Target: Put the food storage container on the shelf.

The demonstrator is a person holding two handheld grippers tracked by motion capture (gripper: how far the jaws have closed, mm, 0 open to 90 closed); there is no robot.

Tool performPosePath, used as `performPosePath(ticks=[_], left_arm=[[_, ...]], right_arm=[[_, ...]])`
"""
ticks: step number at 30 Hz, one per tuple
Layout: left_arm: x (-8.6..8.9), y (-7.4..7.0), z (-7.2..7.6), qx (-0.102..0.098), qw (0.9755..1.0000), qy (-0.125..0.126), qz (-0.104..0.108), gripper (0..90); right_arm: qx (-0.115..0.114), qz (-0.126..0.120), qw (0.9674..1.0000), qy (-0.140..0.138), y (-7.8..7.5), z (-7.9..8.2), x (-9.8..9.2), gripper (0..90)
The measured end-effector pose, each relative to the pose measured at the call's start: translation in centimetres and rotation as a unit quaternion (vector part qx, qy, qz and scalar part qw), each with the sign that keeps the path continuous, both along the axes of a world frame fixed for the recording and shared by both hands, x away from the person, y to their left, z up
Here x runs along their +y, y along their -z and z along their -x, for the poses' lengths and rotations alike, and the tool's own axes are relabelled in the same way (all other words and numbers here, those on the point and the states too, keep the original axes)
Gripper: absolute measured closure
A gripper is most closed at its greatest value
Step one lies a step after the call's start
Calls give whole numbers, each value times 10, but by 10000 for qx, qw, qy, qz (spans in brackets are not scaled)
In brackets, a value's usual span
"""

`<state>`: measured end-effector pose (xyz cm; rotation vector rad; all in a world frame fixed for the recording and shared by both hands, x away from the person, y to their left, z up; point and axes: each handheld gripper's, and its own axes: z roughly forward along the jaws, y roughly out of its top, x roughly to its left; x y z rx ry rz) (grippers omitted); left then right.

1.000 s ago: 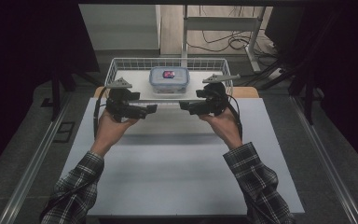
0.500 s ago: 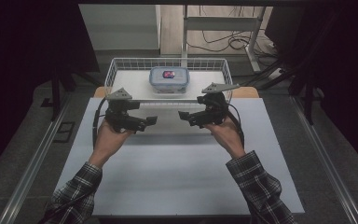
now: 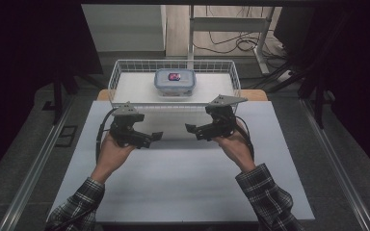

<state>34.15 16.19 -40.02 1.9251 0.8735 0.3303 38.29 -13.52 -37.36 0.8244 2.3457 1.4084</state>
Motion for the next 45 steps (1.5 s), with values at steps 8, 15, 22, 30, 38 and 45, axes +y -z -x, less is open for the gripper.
performPosePath(ticks=[8,15,22,30,38,45], left_arm=[[-1,14,11,-20,10000,-1,-50,3],[-1,30,21,22,10000,17,-36,10],[2,48,31,60,10000,-25,31,2],[14,72,43,154,9995,-191,209,3],[16,73,56,144,9994,-194,234,3],[11,81,68,162,9996,-160,171,9]], right_arm=[[-81,121,9999,-45,12,14,2,0],[-71,148,9998,-98,26,24,3,0],[-60,277,9995,-158,42,33,5,0],[-89,391,9991,-107,49,41,2,0],[13,451,9990,-26,54,50,-7,0],[-109,455,9989,24,57,59,-12,0]])
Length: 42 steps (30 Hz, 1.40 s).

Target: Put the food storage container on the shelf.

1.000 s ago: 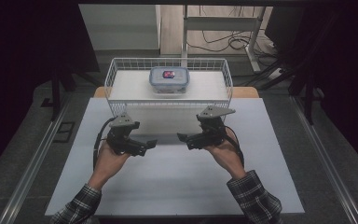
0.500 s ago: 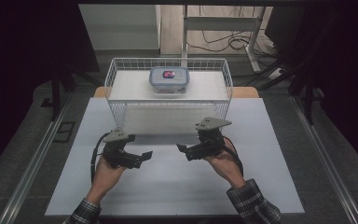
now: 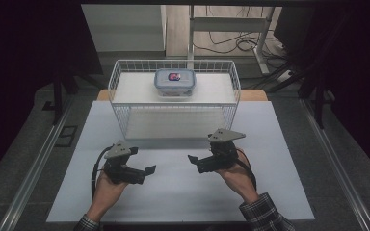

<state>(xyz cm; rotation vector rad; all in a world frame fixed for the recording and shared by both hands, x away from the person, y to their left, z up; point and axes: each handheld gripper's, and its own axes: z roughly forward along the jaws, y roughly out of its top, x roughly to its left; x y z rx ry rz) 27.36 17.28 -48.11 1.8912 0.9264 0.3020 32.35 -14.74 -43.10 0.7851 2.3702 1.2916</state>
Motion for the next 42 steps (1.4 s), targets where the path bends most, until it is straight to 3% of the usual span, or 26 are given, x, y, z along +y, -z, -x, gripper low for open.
performPosePath(ticks=[9,21,30,42], left_arm=[[3,7,14,-7,10000,-77,-31,8],[14,14,29,-23,9997,-209,-112,21],[28,20,41,49,9991,-349,-220,23],[55,24,60,43,9973,-687,-261,22]], right_arm=[[187,-155,9997,-5,9,8,-4,0],[284,-23,9996,-84,25,19,-9,0],[191,143,9997,-99,29,28,-12,0],[205,124,9997,50,32,38,-32,0]])
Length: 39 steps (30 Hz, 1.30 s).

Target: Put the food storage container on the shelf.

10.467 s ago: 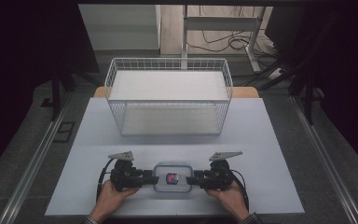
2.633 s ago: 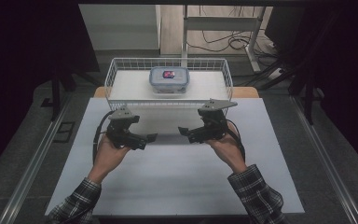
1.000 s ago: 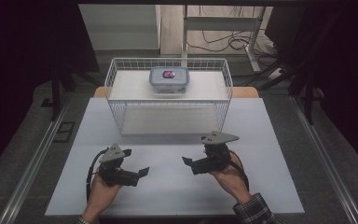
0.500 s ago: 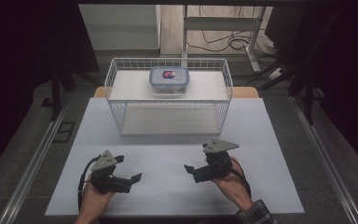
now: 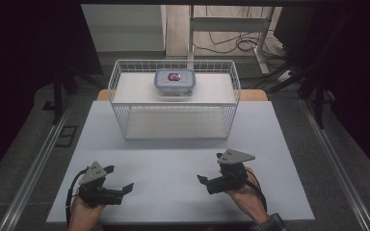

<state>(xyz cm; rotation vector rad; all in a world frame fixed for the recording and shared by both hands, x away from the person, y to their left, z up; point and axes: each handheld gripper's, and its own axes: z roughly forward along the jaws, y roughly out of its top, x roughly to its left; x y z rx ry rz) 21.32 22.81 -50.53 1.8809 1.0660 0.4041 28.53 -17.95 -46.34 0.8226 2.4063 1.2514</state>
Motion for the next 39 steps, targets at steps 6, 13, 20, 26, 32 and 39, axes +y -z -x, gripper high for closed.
performPosePath(ticks=[6,13,20,26,32,39], left_arm=[[9,2,8,-4,9999,-96,-50,21],[14,4,18,-90,9995,-168,-232,20],[23,7,25,-82,9991,-291,-297,18],[30,10,29,-90,9982,-384,-442,18],[39,13,34,-69,9973,-496,-532,12],[54,15,41,-51,9965,-673,-488,9]], right_arm=[[-4,31,9999,119,3,4,-14,0],[-55,9,9997,251,3,9,-29,0],[-228,78,9987,440,4,14,-44,2],[-278,104,9977,617,7,18,-59,2],[-324,143,9963,780,9,24,-72,2],[-374,174,9944,969,13,32,-87,1]])
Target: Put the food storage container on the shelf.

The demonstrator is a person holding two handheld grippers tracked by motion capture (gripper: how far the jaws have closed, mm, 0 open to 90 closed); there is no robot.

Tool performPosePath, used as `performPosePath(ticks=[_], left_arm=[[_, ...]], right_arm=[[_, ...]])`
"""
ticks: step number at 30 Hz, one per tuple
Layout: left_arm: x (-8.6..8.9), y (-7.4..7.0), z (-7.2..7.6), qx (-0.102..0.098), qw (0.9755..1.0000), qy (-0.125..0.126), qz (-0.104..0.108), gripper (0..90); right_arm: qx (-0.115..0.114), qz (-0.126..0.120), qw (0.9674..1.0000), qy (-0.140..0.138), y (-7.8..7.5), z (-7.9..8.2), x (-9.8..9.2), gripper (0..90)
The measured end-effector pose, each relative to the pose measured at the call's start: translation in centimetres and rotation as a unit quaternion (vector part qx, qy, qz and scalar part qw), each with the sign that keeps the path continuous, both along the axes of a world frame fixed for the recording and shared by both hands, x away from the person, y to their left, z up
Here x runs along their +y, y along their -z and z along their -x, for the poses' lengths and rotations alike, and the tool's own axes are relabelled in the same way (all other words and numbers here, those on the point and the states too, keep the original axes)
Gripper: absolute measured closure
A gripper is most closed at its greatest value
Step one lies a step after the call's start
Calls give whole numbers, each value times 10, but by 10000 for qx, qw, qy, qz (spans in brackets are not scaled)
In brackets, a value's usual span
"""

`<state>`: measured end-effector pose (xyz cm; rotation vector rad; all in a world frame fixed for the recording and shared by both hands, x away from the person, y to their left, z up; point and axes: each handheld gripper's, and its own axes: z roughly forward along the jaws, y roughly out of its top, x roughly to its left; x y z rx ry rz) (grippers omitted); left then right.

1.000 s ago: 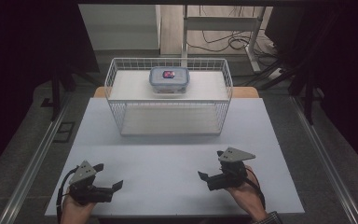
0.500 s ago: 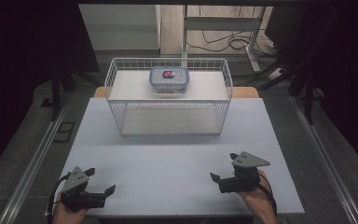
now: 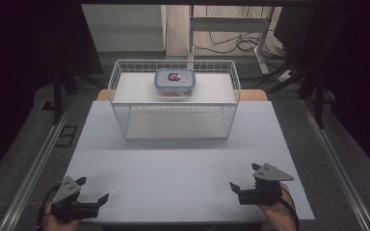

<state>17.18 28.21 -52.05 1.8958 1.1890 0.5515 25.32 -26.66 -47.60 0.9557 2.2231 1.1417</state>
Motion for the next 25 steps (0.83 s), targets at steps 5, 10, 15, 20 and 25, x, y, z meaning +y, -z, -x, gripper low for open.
performPosePath(ticks=[5,10,15,20,25], left_arm=[[9,4,4,34,9999,-115,-27,6],[16,8,7,101,9997,-202,-50,1],[25,16,8,224,9990,-381,-82,1],[27,20,6,384,9984,-399,-60,1],[25,20,5,401,9984,-384,-114,2]], right_arm=[[43,9,9999,144,5,4,-11,0],[91,84,9996,242,10,6,-19,0],[334,172,9987,340,21,8,-27,0],[560,393,9970,356,28,7,-29,0],[674,465,9958,412,32,5,-31,0]])
